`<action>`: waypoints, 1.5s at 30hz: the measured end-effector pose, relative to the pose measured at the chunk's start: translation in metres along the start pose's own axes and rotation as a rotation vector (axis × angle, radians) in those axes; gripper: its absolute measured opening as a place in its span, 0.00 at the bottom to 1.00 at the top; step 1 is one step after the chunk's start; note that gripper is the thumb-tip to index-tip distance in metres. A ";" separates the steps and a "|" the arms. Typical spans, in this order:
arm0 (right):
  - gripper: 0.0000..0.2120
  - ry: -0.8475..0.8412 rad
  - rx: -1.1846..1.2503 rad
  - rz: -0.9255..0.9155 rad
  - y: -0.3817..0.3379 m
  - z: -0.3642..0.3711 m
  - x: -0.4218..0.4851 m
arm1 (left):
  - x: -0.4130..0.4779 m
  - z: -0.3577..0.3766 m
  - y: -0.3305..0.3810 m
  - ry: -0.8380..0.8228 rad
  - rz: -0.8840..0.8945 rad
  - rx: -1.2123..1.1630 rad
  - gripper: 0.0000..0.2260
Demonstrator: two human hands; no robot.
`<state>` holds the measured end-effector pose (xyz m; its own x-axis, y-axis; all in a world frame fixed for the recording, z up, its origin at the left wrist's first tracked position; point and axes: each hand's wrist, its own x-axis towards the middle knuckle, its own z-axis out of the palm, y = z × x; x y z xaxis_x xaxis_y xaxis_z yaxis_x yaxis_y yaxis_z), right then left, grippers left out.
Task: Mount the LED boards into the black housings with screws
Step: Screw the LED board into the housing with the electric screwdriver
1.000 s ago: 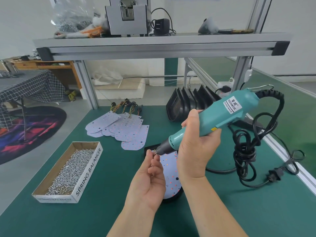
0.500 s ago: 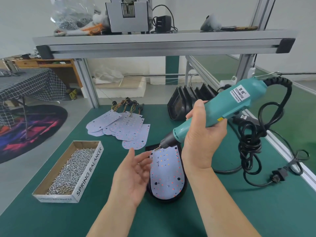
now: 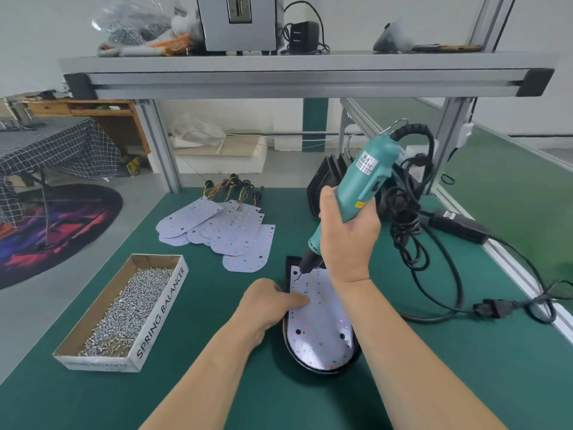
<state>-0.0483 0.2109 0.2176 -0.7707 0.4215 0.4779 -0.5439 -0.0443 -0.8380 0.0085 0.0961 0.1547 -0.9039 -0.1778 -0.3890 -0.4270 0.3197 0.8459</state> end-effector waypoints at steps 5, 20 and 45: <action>0.15 -0.016 -0.047 -0.028 0.015 0.004 0.001 | 0.000 0.005 0.001 -0.082 0.006 -0.105 0.26; 0.17 -0.084 -0.109 -0.065 0.015 0.010 -0.002 | 0.002 0.006 -0.001 -0.097 -0.013 -0.160 0.16; 0.08 0.023 0.120 0.095 -0.020 0.007 0.013 | -0.015 0.007 -0.008 0.415 0.513 -0.079 0.12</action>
<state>-0.0500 0.2112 0.2428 -0.8137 0.4304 0.3906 -0.5054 -0.1921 -0.8412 0.0253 0.1029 0.1507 -0.9003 -0.3698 0.2293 0.0721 0.3929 0.9168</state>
